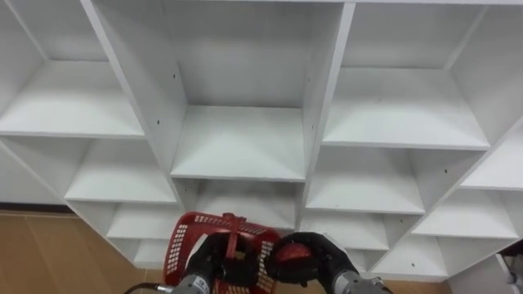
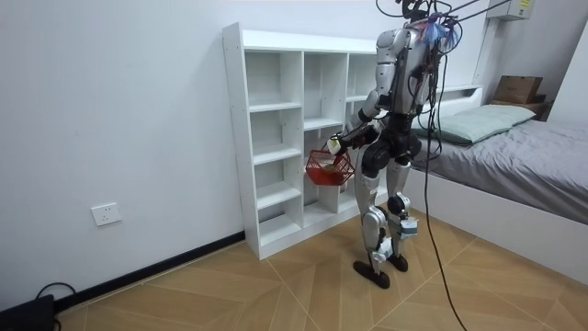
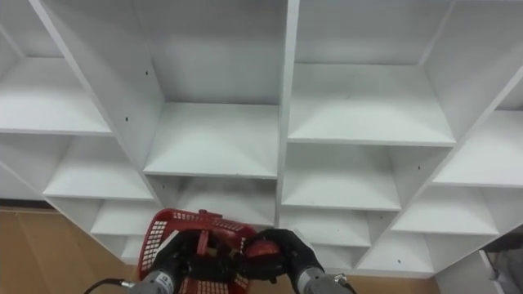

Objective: Collect fruits from the closet

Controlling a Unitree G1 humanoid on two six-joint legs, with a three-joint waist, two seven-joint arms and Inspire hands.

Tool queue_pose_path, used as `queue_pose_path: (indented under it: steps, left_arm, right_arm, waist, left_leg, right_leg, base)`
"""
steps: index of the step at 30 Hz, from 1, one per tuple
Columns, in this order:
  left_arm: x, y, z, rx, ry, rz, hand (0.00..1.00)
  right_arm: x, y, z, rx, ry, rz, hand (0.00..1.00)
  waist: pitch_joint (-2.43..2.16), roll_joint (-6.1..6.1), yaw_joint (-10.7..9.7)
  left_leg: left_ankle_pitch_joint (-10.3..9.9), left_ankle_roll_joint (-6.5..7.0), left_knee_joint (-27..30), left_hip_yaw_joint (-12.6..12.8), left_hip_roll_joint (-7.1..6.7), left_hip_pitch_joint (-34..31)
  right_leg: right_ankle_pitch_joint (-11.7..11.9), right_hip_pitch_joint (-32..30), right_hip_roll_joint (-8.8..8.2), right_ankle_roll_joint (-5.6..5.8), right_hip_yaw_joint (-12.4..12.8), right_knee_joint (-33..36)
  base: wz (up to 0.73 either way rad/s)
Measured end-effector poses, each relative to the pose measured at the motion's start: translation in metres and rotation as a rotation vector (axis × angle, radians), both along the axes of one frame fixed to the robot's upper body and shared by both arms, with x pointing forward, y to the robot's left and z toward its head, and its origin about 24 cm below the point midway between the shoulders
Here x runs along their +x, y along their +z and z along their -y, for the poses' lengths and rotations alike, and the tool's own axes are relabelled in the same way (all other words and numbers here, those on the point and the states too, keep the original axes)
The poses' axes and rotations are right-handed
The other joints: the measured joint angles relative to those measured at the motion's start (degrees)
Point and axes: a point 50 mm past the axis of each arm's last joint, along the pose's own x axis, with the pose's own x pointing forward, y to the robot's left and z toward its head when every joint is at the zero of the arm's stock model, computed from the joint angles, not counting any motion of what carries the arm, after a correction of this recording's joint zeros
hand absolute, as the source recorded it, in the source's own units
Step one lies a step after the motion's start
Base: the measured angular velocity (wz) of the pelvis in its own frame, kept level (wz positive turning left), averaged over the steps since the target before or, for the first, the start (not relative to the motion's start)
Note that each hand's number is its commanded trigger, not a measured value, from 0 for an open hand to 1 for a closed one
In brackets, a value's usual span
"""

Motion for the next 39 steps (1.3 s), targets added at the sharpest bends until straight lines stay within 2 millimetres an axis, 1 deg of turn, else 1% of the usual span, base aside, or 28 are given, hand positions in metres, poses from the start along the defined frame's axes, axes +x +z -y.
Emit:
queue_pose_path:
  steps: [6,21,24,28,39]
  left_arm:
    - [0.0007,-0.0005,0.0011,-0.005,0.015,-0.005,1.00]
    - [-0.0021,-0.0035,0.0031,-0.008,0.015,-0.023,1.00]
    - [-0.0022,-0.0034,0.0050,-0.013,0.015,-0.023,1.00]
    - [-0.0024,-0.0034,0.0068,-0.018,0.011,-0.024,1.00]
    - [-0.0027,-0.0033,0.0097,-0.033,0.000,-0.026,1.00]
  right_arm:
    - [-0.0018,-0.0015,-0.0013,-0.001,0.006,-0.009,1.00]
    - [-0.0012,-0.0011,-0.0032,0.012,-0.013,-0.010,1.00]
    - [-0.0001,-0.0009,-0.0029,0.005,-0.043,-0.008,1.00]
    - [0.0004,-0.0026,-0.0026,-0.009,-0.063,-0.015,1.00]
    - [0.0054,-0.0043,0.0014,-0.033,-0.086,-0.022,1.00]
  waist:
    - [0.08,-0.14,0.00]
    - [0.09,-0.16,-0.06]
    - [0.17,-0.30,-0.02]
    - [0.44,-0.76,0.01]
    - [0.34,-0.88,0.06]
  left_leg:
    - [0.00,0.00,0.01,0.07,0.00,-0.01]
    - [-0.04,0.01,0.06,0.05,0.00,0.02]
    - [-0.04,0.01,0.07,0.02,-0.01,0.03]
    - [-0.04,0.01,0.07,0.00,-0.02,-0.02]
    - [-0.05,0.03,0.25,-0.09,-0.05,0.03]
  right_leg:
    - [0.00,0.00,0.01,0.00,-0.01,-0.01]
    - [0.00,0.05,-0.01,0.00,-0.03,0.01]
    - [0.00,0.09,-0.01,0.00,-0.01,0.00]
    - [0.00,0.07,0.00,0.01,-0.02,-0.08]
    - [0.00,0.21,-0.06,0.01,-0.13,-0.12]
  base:
    - [0.00]
    - [0.00]
    - [0.00]
    - [0.00]
    - [0.00]
